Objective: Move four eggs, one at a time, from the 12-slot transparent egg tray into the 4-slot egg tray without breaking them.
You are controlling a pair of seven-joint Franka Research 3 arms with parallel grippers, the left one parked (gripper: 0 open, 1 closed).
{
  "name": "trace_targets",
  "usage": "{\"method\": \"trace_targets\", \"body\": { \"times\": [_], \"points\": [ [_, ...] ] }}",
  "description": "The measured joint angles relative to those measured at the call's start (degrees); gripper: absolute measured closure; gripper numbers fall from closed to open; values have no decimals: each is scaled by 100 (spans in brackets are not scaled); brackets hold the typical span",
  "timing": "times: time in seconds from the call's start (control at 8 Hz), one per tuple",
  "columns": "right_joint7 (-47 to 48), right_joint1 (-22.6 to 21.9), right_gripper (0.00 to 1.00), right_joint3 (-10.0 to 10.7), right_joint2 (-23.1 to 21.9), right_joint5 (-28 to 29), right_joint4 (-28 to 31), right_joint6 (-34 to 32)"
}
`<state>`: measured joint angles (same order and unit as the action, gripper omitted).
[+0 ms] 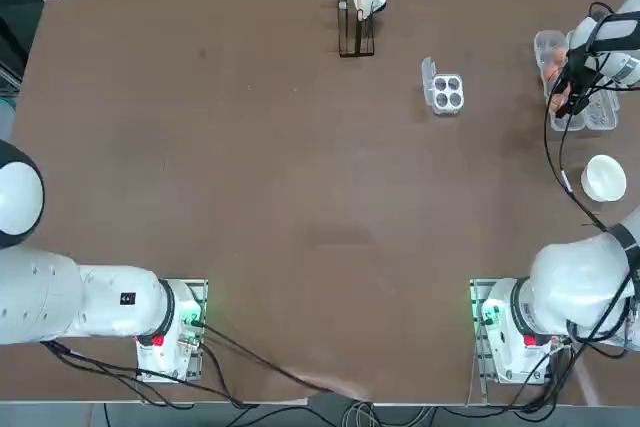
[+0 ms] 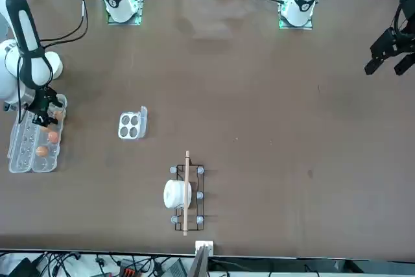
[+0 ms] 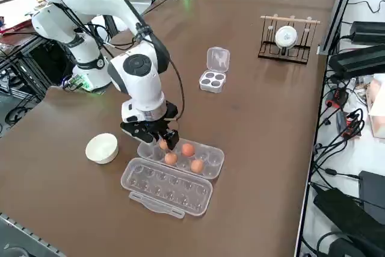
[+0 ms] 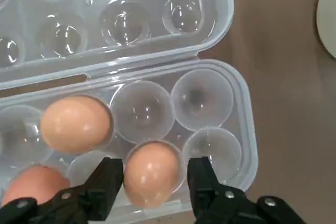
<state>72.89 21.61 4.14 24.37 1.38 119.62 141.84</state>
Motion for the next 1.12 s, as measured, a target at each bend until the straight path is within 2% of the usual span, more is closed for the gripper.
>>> {"method": "trace_targets", "body": {
  "times": [0.25, 0.5, 0.75, 1.12],
  "points": [
    [10, 1, 29, 0, 3, 0, 0, 0],
    [10, 2, 44, -10, -8, 1, -25, 21],
    [10, 10, 44, -5, -52, 1, -85, -96],
    [10, 7, 44, -9, -350, 1, -613, -995]
  ]
}}
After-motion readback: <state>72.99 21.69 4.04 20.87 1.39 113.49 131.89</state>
